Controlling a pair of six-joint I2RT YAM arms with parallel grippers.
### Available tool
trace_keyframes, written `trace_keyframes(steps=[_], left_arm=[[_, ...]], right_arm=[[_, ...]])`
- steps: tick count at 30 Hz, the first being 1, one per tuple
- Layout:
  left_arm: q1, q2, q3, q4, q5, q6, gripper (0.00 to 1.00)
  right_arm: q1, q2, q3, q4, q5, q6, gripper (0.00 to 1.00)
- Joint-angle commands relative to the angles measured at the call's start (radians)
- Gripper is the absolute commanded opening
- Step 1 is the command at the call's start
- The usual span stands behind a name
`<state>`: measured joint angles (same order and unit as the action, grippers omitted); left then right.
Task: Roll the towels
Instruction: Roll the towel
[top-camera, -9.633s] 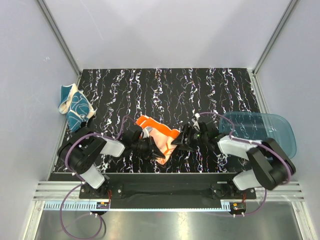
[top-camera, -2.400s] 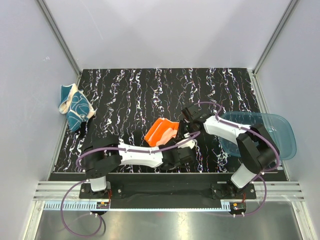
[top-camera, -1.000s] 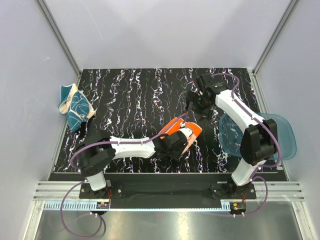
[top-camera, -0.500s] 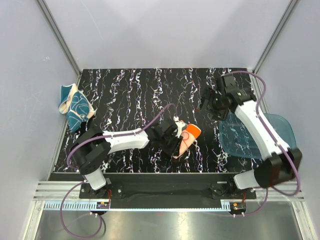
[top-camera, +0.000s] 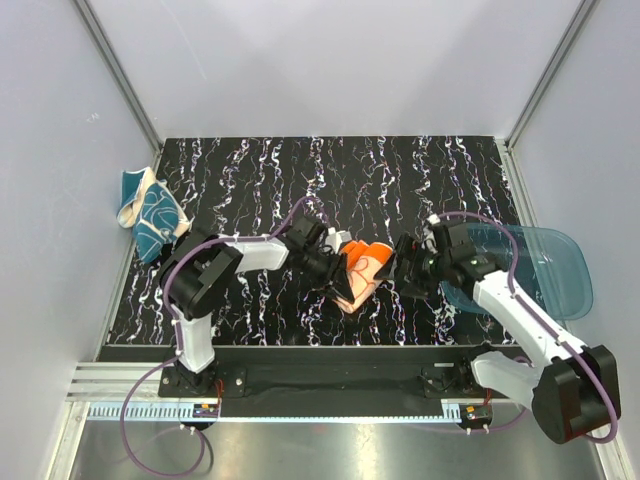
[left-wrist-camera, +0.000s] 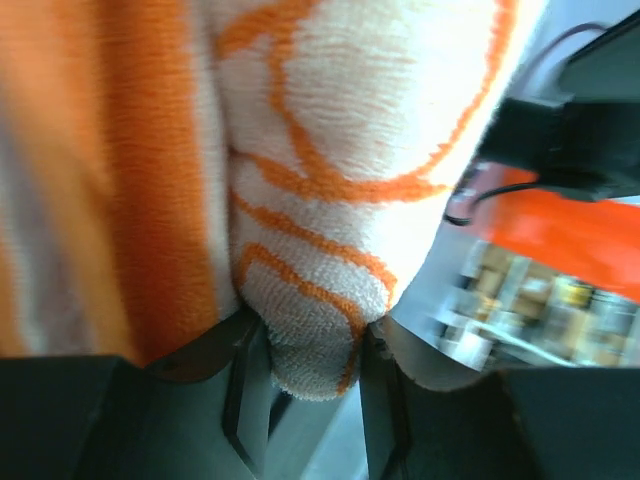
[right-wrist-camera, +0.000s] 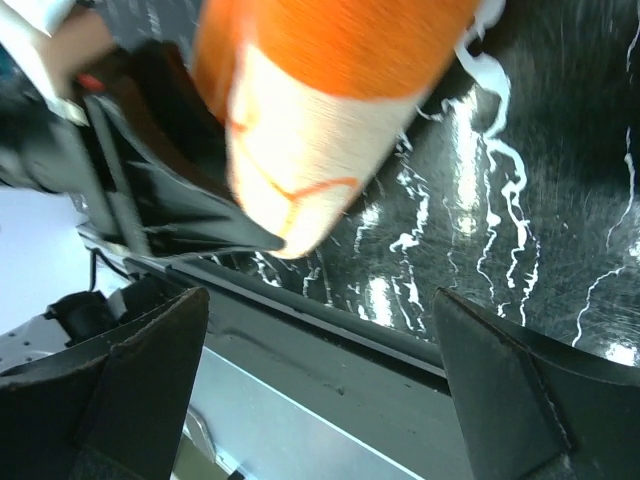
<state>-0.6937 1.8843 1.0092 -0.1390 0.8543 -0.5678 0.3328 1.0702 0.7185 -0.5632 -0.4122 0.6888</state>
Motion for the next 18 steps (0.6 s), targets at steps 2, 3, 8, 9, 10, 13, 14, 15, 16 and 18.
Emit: trace_keyframes(steps=[2,3,8,9,10,13,14,15,16,18], left_arm=[[0.04,0.074,0.009,-0.002,0.095,-0.07,0.09],[0.042,0.082,0.014,-0.01,0.1,-0.067,0.11],[0.051,0.119,0.058,-0.074,0.103,-0.028,0.13],[0.051,0.125,0.066,-0.091,0.098,-0.017,0.13],[0.051,0.128,0.074,-0.117,0.094,-0.008,0.13],[0.053,0.141,0.088,-0.143,0.091,0.022,0.15],[0.053,0.148,0.091,-0.154,0.088,0.026,0.15],[0.053,0.151,0.097,-0.16,0.086,0.032,0.16],[0.053,0.154,0.098,-0.166,0.081,0.034,0.16],[0.051,0.16,0.101,-0.171,0.081,0.039,0.17]], right_arm=[[0.038,0.002,-0.065,0.163,-0.007,0.061,1.0],[0.046,0.014,-0.071,0.178,0.003,0.067,1.0],[0.106,0.132,-0.076,0.285,0.067,0.107,1.0],[0.11,0.149,-0.076,0.31,0.069,0.115,1.0],[0.117,0.181,-0.073,0.333,0.084,0.126,1.0],[0.121,0.241,-0.042,0.31,0.145,0.135,1.0],[0.121,0.255,-0.025,0.301,0.165,0.138,1.0],[0.121,0.266,-0.022,0.301,0.177,0.14,1.0],[0.121,0.287,-0.019,0.302,0.203,0.149,1.0],[0.121,0.315,-0.016,0.312,0.217,0.156,0.97]])
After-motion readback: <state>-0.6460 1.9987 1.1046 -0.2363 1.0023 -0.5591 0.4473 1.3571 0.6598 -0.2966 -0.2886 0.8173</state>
